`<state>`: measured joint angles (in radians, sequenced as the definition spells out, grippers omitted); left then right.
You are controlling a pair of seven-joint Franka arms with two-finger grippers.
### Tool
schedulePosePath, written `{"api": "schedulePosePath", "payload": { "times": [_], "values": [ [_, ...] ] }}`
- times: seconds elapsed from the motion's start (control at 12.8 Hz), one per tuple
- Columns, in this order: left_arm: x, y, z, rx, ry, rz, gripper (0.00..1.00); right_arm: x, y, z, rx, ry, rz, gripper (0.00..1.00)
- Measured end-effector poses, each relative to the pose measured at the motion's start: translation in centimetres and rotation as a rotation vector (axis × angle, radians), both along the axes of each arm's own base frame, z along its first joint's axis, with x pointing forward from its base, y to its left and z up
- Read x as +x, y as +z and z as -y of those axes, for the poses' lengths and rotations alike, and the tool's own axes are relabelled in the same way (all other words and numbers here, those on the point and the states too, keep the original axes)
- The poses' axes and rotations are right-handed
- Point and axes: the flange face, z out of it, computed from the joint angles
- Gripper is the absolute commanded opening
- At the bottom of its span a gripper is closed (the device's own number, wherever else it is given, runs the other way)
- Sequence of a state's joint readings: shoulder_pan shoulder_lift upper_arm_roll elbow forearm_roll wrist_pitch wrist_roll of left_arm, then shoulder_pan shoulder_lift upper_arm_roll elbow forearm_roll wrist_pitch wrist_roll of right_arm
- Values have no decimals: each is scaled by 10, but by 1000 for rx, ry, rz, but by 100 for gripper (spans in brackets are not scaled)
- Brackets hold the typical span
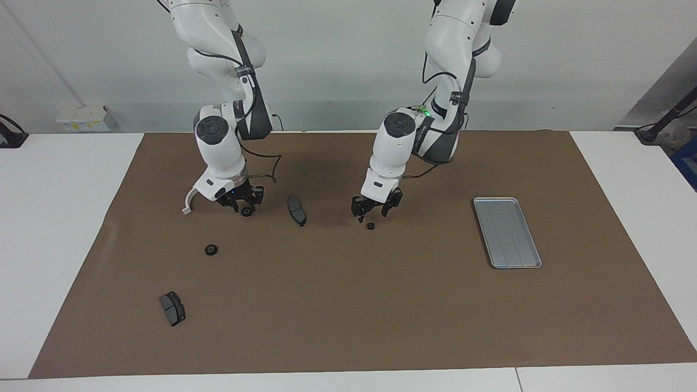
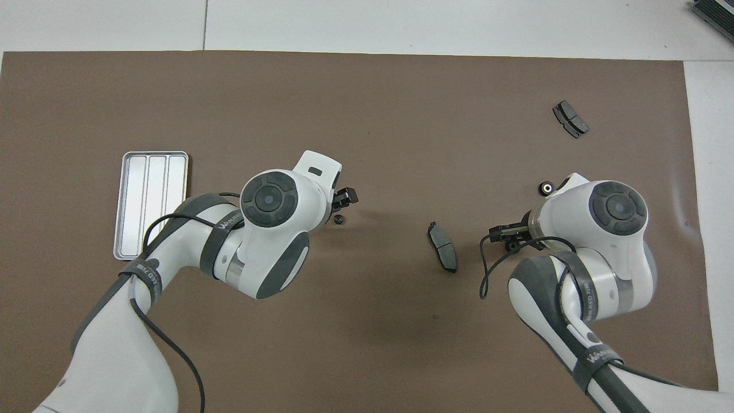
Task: Place bearing gear from tray to pile
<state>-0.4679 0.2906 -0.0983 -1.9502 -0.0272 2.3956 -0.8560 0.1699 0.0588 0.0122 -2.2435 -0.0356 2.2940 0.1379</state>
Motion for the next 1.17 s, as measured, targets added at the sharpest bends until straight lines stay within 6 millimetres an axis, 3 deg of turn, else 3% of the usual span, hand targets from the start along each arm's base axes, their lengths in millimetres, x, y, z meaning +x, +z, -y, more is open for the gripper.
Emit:
{"api": "schedulePosePath", "payload": {
  "times": [0.16, 0.23, 0.47, 0.86, 1.01, 1.17],
  "values": [
    [23, 34, -52, 28, -10, -14, 100, 10, 22, -23, 17, -36, 28, 100],
    [31, 56, -88, 51, -41, -32, 100, 12, 29, -41, 33, -64, 41, 100],
    [35, 110, -194, 98, -175, -84, 100, 16, 33, -113, 71, -104, 53, 100],
    [50, 146, -347, 118, -323, -38, 100, 37, 33, -214, 112, -156, 88, 100],
    [55, 168, -377, 134, -363, 7, 100, 42, 25, -251, 119, -164, 96, 100],
    [60, 191, -383, 150, -383, 54, 100, 46, 7, -285, 117, -161, 95, 98]
  ]
}}
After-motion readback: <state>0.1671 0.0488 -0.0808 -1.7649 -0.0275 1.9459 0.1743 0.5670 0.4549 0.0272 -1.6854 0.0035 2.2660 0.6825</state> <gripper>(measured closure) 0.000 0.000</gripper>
